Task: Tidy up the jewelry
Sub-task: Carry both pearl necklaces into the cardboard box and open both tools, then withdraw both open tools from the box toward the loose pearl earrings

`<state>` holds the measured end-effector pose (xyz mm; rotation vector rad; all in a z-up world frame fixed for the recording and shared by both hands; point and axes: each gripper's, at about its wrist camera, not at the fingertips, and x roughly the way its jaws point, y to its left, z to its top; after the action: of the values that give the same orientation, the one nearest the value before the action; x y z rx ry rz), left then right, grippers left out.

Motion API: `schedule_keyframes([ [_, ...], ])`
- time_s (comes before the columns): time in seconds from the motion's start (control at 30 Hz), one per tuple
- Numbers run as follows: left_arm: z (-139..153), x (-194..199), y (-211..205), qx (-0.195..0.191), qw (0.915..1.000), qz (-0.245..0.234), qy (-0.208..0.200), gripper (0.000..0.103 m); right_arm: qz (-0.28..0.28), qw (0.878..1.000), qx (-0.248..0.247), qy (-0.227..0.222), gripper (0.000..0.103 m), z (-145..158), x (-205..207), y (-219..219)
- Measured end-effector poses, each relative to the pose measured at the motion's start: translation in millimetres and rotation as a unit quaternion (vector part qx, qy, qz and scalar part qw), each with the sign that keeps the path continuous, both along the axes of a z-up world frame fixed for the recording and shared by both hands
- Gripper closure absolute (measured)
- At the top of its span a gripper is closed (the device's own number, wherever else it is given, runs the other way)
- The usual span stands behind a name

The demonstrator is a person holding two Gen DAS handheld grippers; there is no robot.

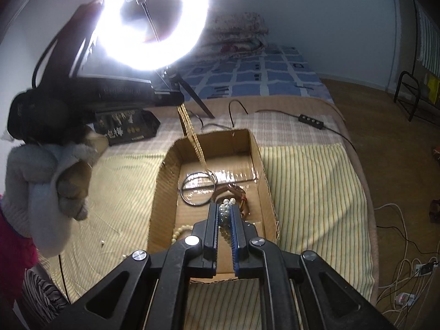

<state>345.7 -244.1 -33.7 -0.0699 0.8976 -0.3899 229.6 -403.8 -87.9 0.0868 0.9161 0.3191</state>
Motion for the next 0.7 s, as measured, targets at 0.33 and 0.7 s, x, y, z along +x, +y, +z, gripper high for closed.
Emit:
schedule_keyframes([
  [0.33, -11, 2, -1, 0.008, 0.9999, 0.001, 0.012, 0.101, 0.006, 1.0, -0.01, 0.015, 0.094, -16, 4, 5],
  [0.7, -3, -9, 2, 0.017, 0.9998, 0.006, -0.006, 0.049, 0.008, 0.999, -0.038, -0.022, 0.025, -4, -7, 17],
])
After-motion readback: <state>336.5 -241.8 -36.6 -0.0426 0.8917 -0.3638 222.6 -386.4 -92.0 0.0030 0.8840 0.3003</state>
